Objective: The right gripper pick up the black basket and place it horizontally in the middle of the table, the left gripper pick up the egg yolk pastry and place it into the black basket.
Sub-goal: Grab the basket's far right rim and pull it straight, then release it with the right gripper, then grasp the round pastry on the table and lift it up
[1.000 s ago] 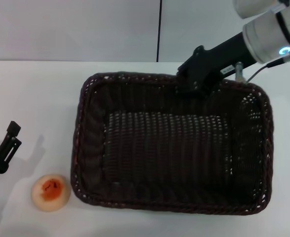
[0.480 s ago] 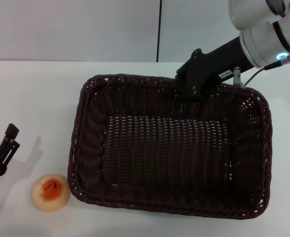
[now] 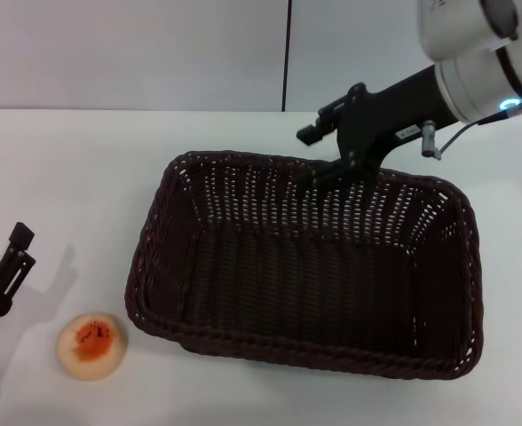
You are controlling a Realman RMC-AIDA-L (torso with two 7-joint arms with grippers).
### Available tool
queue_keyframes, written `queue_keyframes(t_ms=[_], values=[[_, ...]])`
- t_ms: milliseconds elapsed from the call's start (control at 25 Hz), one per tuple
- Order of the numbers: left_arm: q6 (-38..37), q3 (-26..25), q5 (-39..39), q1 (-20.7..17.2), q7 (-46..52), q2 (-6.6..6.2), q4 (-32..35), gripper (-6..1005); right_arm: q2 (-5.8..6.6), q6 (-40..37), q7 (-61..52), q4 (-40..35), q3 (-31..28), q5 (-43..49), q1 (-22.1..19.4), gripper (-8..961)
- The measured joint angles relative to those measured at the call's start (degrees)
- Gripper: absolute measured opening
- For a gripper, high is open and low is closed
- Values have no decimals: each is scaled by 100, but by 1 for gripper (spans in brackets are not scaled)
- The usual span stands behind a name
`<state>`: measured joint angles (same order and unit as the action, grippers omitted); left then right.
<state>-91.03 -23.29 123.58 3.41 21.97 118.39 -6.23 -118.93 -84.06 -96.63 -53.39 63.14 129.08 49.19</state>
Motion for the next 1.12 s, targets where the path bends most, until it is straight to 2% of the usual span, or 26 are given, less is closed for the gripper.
queue_keyframes(t_ms=[200,400,520,640,760,960,1120], values=[[-70,173,0,-3,27,-28,79,829,1,4,51,-815,-2,-726,-558,525],[-598,1169,-1,166,1053,-44,1150,829,2,24,49,-1885,-62,-2450,-1712,706],[-892,1943,2,281,1853,-49,1919,827,3,133,445,-2072,-81,-3702,-2458,793],[-925,2356,2,304,2054,-50,2278,823,-8,222,1210,-1646,-84,-5066,-3136,824],[-836,2749,2,305,2054,-51,2478,818,-14,2,2042,-771,-69,-6400,-3664,834],[-493,3293,1,308,2024,-45,2658,810,-19,-558,2759,637,-139,-7515,-3941,834],[-16,3642,4,329,2020,-30,2698,804,-16,-860,2996,1534,-352,-7715,-3950,834]])
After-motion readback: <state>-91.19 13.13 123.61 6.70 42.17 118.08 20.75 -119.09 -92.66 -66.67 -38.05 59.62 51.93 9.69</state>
